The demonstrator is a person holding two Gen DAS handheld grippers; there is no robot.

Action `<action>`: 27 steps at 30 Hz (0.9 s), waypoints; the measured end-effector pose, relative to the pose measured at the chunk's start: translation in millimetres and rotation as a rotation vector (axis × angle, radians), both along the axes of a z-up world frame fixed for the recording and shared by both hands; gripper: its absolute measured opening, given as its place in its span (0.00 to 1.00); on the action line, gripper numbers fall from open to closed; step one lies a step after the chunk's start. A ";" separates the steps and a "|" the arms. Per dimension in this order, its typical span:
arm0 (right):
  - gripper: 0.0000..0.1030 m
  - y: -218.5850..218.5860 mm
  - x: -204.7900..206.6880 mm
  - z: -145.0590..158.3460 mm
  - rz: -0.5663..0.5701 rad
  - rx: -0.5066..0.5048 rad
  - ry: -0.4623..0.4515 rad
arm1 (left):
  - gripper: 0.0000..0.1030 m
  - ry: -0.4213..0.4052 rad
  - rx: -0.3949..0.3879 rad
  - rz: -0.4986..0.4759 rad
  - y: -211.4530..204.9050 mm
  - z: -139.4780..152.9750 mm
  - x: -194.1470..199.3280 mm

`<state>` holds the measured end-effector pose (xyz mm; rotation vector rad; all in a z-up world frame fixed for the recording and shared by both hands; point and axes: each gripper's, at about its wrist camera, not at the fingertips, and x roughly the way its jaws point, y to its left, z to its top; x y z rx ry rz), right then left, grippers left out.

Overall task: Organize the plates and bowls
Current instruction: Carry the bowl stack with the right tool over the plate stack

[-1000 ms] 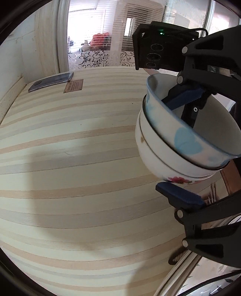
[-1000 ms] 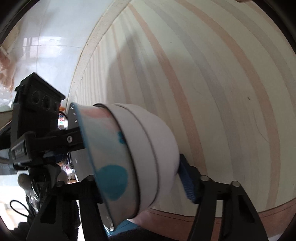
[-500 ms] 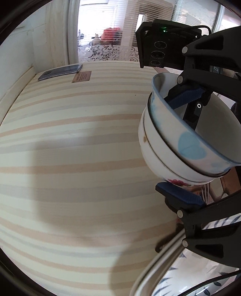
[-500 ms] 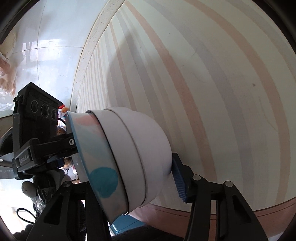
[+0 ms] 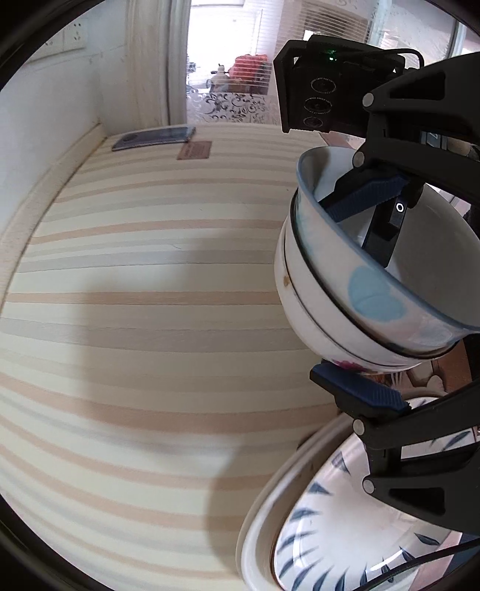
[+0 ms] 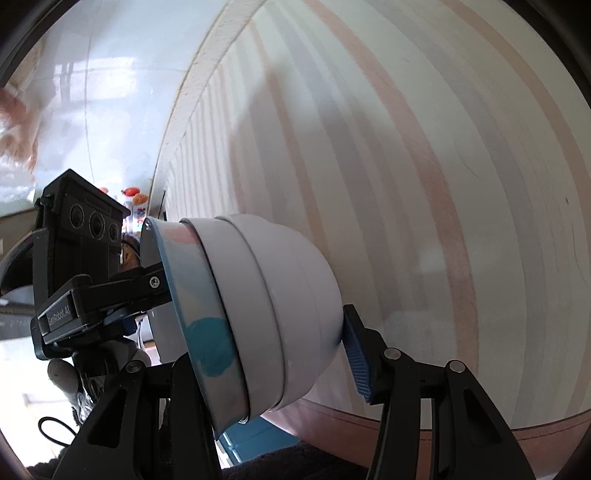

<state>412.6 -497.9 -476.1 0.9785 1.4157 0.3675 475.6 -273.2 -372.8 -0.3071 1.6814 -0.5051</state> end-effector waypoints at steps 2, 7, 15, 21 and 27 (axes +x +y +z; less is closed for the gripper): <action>0.51 5.9 8.0 6.5 0.016 0.001 -0.008 | 0.74 -0.012 -0.004 0.013 9.1 10.6 1.9; 0.51 27.4 30.6 24.2 0.058 0.001 -0.033 | 0.74 -0.034 -0.008 0.067 35.5 28.9 4.5; 0.51 92.0 65.0 37.6 0.202 0.029 -0.063 | 0.74 -0.058 0.011 0.230 108.8 41.4 0.8; 0.51 146.2 75.2 27.7 0.341 0.050 -0.058 | 0.74 -0.041 0.040 0.352 161.0 30.6 -12.5; 0.51 200.1 80.3 10.6 0.443 0.048 -0.042 | 0.74 -0.010 0.043 0.432 195.9 15.0 -23.7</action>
